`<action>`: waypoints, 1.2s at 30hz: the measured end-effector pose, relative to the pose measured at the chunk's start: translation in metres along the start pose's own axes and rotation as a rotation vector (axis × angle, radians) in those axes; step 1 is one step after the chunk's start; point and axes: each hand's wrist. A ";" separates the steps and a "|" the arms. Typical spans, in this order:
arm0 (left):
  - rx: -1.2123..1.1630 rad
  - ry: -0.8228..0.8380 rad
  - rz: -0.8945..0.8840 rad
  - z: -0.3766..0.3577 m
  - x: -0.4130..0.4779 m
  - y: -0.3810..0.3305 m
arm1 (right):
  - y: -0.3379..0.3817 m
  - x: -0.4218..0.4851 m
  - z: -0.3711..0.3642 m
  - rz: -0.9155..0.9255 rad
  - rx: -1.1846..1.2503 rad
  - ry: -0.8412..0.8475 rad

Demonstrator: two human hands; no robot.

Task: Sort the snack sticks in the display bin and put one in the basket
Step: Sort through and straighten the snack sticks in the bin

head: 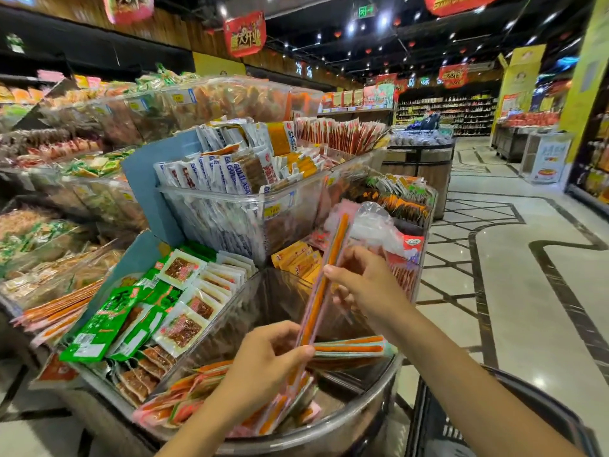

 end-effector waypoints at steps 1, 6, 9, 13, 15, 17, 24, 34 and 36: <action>0.002 0.020 0.022 0.001 0.000 0.002 | 0.002 0.001 0.005 0.025 -0.008 -0.043; 0.128 0.077 0.016 0.014 -0.001 0.009 | 0.010 0.012 0.034 0.163 0.015 -0.192; 0.164 0.068 -0.027 0.019 -0.002 0.008 | 0.007 0.013 0.041 0.162 0.017 -0.198; 0.211 0.046 -0.060 0.020 -0.004 0.008 | 0.001 0.011 0.043 0.086 0.108 -0.169; 0.281 0.015 -0.063 0.022 -0.006 0.009 | -0.002 0.011 0.043 0.012 0.202 -0.146; 0.333 -0.024 -0.063 0.025 -0.008 0.010 | -0.003 0.011 0.043 -0.040 0.261 -0.119; 0.335 -0.067 -0.054 0.033 -0.012 0.011 | -0.012 0.006 0.038 -0.072 0.338 -0.066; 0.423 -0.114 -0.043 0.047 0.002 0.018 | -0.035 0.006 0.042 -0.210 0.475 -0.111; 0.469 -0.097 -0.037 0.050 0.011 0.022 | -0.040 0.002 0.044 -0.170 0.362 -0.179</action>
Point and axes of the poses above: each hand's wrist, its own x-axis towards the middle knuckle, its own z-axis out of the back of the hand, y = z × x
